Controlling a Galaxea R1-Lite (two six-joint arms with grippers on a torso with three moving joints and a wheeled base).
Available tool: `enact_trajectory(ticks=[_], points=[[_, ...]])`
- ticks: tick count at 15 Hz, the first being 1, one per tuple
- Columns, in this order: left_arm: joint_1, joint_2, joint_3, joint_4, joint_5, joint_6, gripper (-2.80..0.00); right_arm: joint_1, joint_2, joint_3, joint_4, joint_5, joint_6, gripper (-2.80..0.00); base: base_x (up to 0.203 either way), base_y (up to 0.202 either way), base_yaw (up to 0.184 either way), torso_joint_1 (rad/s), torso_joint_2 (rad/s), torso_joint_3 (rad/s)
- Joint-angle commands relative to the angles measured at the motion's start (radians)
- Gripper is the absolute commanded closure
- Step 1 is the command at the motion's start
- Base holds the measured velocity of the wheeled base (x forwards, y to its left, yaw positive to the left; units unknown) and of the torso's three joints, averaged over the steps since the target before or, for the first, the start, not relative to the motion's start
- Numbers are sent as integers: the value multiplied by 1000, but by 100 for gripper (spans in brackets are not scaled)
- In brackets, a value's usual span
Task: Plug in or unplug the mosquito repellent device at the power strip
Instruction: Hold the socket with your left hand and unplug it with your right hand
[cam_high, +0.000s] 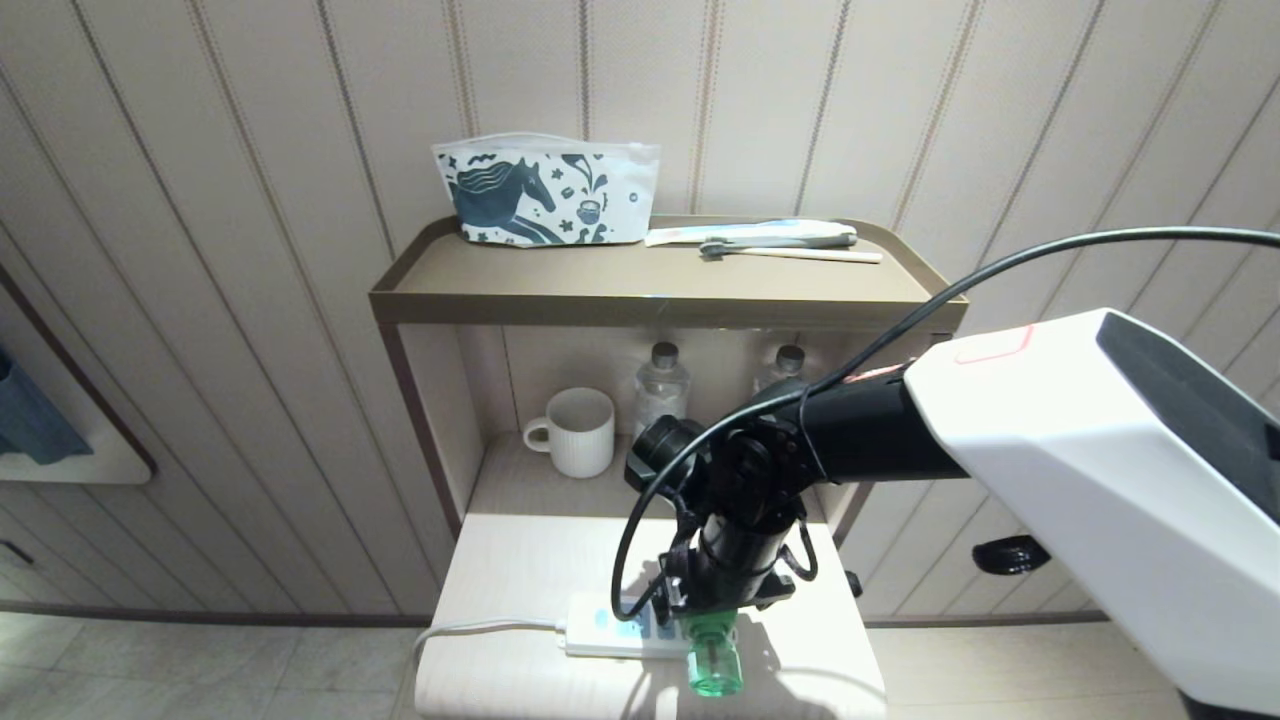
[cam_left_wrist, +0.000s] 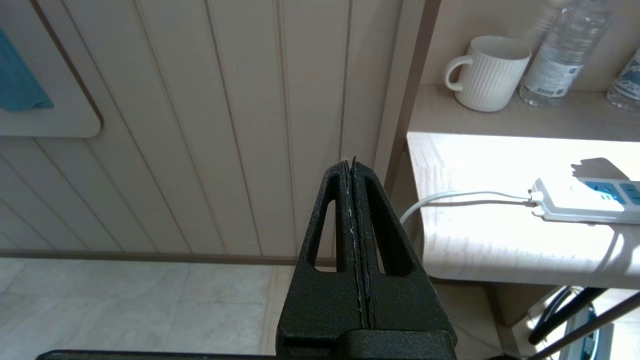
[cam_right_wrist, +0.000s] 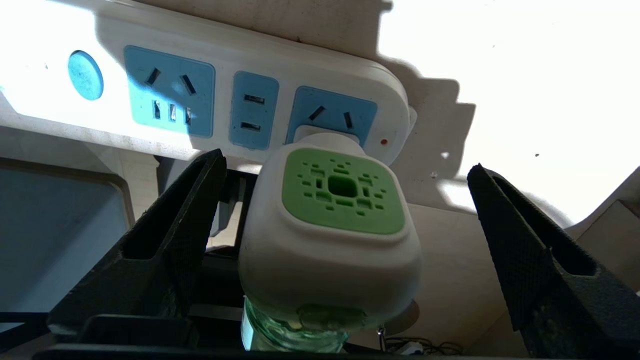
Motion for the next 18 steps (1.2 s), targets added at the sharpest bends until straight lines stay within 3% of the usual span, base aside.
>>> enact_trajectory(ticks=[1, 9, 18], points=[[0, 1, 0, 0, 0, 0, 0, 2, 19, -11, 4, 1, 5, -280, 0, 0, 0, 0, 0, 0], [0, 1, 0, 0, 0, 0, 0, 38, 48, -53, 7, -2, 179, -280, 0, 0, 0, 0, 0, 0], [0, 0, 0, 0, 0, 0, 0, 26, 48, -62, 7, -5, 254, -280, 0, 0, 0, 0, 0, 0]])
